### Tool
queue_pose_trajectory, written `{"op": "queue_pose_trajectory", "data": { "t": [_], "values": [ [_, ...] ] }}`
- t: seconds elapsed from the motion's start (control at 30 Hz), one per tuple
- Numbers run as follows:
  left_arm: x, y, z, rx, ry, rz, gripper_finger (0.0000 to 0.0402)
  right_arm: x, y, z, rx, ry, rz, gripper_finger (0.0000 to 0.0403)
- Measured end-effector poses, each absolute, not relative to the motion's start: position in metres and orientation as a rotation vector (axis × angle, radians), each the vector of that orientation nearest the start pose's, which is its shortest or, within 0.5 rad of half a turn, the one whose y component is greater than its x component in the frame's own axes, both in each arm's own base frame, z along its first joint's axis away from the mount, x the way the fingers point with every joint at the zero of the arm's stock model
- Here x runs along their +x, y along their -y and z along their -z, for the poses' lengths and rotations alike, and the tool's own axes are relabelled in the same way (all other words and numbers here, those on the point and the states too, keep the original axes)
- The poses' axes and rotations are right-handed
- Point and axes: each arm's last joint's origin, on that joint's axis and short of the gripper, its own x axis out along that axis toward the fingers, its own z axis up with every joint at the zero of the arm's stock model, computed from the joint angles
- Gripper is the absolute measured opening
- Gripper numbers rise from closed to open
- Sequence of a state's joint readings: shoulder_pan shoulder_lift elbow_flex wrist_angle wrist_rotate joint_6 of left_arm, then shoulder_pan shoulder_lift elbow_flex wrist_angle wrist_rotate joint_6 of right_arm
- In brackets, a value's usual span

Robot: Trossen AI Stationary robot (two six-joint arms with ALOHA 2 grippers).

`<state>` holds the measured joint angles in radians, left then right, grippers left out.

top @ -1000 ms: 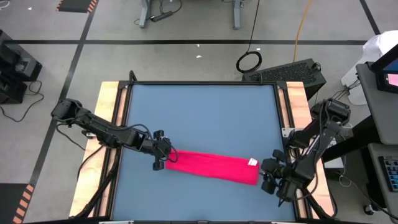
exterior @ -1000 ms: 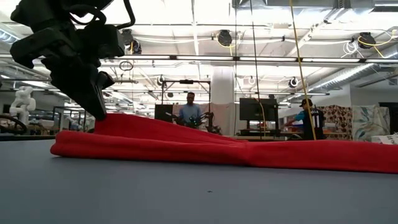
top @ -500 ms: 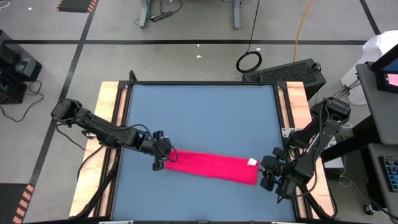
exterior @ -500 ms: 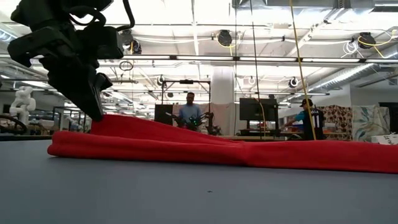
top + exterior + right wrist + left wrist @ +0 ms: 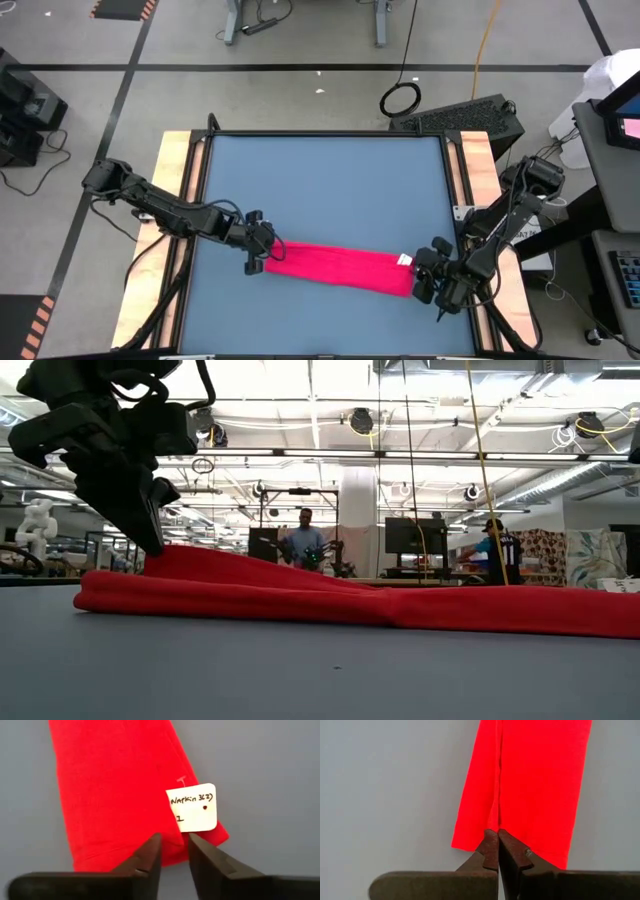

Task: Roll towel
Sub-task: Fold the red towel

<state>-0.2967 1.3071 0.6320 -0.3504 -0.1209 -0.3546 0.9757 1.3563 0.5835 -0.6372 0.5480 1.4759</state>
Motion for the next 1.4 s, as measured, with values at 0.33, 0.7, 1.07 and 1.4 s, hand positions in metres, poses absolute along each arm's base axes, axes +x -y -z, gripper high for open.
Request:
{"op": "queue_pose_trajectory", "data": {
  "t": [0.33,0.7,1.07,1.4],
  "values": [
    [0.22,0.064,-0.169,-0.096,-1.022,-0.013,0.0,0.126,-0.159,-0.145,0.357,-0.94,0.335,0.0007],
    [0.221,0.063,-0.169,-0.099,-1.011,-0.056,0.003,0.125,-0.158,-0.145,0.344,-0.943,0.341,0.0002],
    [0.223,0.06,-0.19,0.009,-1.031,-0.151,0.0085,0.125,-0.158,-0.145,0.342,-0.932,0.343,0.0001],
    [0.243,0.074,-0.181,-0.066,-0.743,0.075,0.0086,0.134,-0.16,-0.152,0.242,-0.673,0.346,0.0001]
  ]
}}
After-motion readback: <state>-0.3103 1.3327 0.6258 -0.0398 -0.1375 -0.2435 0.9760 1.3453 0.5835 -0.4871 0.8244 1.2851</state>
